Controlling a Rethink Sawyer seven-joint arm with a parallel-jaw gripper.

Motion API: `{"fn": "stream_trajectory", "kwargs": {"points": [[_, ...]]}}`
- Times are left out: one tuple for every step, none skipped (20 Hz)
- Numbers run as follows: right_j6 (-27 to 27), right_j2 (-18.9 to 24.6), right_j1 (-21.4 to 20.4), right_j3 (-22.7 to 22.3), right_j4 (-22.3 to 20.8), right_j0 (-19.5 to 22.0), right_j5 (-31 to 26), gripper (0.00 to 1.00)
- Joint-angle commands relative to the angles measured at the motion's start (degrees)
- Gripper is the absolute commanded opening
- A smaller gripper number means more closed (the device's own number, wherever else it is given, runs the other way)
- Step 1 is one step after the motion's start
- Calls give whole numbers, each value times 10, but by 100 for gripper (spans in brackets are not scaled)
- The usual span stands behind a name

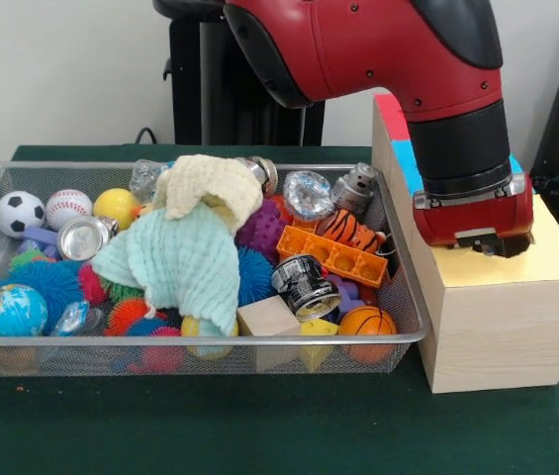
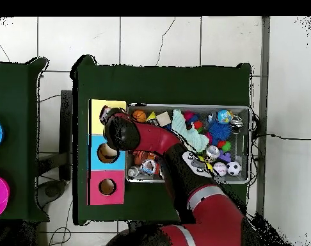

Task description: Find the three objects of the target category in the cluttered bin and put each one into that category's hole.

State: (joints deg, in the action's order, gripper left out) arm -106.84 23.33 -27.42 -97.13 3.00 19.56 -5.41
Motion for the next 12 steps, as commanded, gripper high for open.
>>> {"fn": "stream_trajectory", "kwargs": {"points": [[-47,12,64,-94,-16,53,-72,0],[-48,13,62,-95,-17,52,-73,0],[-51,13,61,-97,-18,51,-72,0],[-52,14,60,-97,-18,51,-74,0],[-54,14,59,-98,-19,50,-72,0],[-54,13,59,-96,-19,50,-74,0],[-55,13,60,-96,-20,49,-71,0],[-54,14,61,-95,-19,50,-72,0],[-54,16,62,-95,-19,51,-69,0],[-54,19,64,-94,-19,52,-68,0],[-56,21,64,-95,-17,53,-67,0],[-54,26,66,-95,-18,56,-67,0]]}}
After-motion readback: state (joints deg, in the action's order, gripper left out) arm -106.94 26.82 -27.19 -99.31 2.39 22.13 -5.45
